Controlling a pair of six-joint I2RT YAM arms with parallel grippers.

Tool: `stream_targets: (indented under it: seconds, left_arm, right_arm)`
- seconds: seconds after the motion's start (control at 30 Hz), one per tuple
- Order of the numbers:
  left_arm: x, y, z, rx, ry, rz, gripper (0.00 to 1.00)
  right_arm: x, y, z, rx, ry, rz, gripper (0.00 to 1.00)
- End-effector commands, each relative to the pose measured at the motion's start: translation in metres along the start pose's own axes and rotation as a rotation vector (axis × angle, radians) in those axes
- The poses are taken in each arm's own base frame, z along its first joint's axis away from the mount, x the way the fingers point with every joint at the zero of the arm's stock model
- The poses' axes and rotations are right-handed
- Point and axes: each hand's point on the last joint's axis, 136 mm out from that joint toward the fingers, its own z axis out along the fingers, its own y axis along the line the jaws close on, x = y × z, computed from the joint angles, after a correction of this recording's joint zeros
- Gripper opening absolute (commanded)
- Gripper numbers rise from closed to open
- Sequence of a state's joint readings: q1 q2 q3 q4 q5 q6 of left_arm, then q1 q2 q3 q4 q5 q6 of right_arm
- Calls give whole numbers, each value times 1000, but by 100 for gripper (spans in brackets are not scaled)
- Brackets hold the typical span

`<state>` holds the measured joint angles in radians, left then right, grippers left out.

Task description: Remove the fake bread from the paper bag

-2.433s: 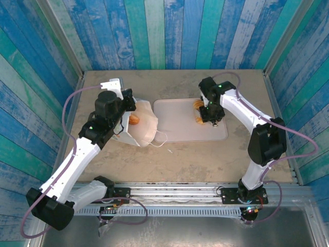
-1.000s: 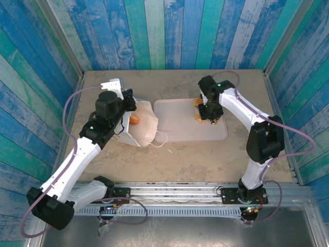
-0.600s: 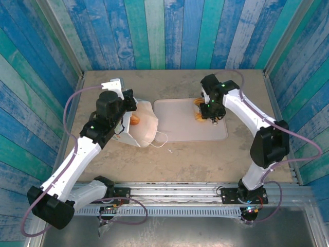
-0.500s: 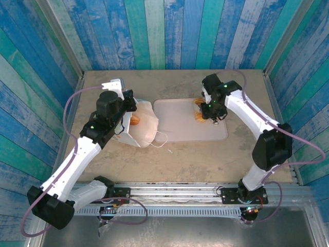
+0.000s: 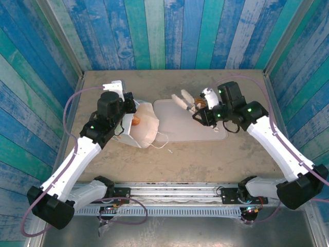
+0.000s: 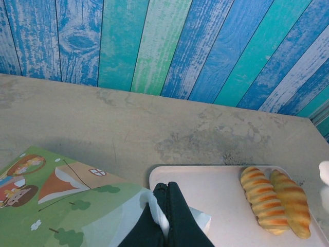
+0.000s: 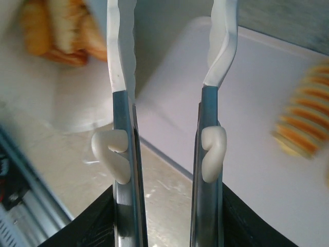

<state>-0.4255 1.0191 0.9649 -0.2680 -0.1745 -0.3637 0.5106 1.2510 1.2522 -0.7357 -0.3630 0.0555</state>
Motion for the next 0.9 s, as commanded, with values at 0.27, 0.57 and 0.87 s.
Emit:
stream_targets:
  seconds: [0.27, 0.57, 0.87]
  left_arm:
    - [-11, -6, 1, 17, -25, -14, 0]
    - [-4, -12, 1, 55, 2, -2, 0]
    - [-4, -17, 5, 81, 7, 1, 0]
  right_arm:
    - [23, 88, 50, -180, 82, -400, 43]
    - [35, 84, 107, -10, 252, -535, 44]
    - [28, 78, 142, 100, 304, -625, 45]
